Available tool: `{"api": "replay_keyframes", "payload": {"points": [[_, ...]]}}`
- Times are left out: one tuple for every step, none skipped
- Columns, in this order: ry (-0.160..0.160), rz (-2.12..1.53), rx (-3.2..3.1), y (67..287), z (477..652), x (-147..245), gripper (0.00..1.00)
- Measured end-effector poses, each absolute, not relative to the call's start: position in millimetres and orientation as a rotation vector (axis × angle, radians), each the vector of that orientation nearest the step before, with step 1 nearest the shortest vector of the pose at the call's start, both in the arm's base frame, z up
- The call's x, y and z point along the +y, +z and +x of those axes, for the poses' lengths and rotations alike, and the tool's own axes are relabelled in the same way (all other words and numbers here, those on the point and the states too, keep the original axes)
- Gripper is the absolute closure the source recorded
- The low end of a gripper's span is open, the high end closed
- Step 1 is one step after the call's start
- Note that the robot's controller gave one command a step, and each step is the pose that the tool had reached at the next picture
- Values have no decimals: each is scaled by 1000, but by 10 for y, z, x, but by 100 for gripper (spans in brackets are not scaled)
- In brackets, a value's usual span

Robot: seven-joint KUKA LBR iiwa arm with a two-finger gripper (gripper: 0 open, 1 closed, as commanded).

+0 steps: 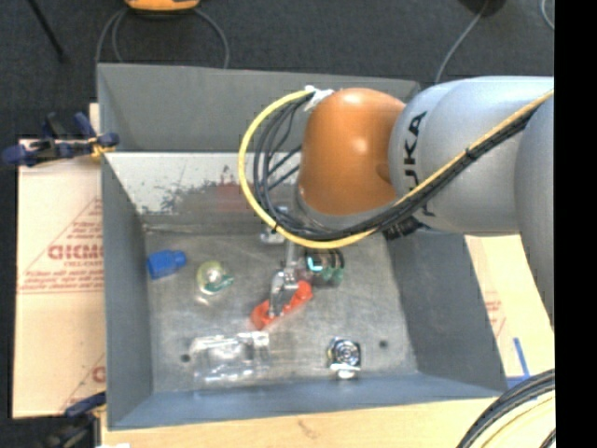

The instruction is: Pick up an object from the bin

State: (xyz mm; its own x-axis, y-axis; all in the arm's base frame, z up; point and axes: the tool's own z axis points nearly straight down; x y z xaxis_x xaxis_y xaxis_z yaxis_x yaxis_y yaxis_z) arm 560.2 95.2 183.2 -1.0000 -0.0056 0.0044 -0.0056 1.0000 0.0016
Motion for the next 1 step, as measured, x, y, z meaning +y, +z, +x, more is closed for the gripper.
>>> {"api": "replay_keyframes", "payload": {"points": [[-1, 286, -3140, 743, 5340, 481, 0]]}}
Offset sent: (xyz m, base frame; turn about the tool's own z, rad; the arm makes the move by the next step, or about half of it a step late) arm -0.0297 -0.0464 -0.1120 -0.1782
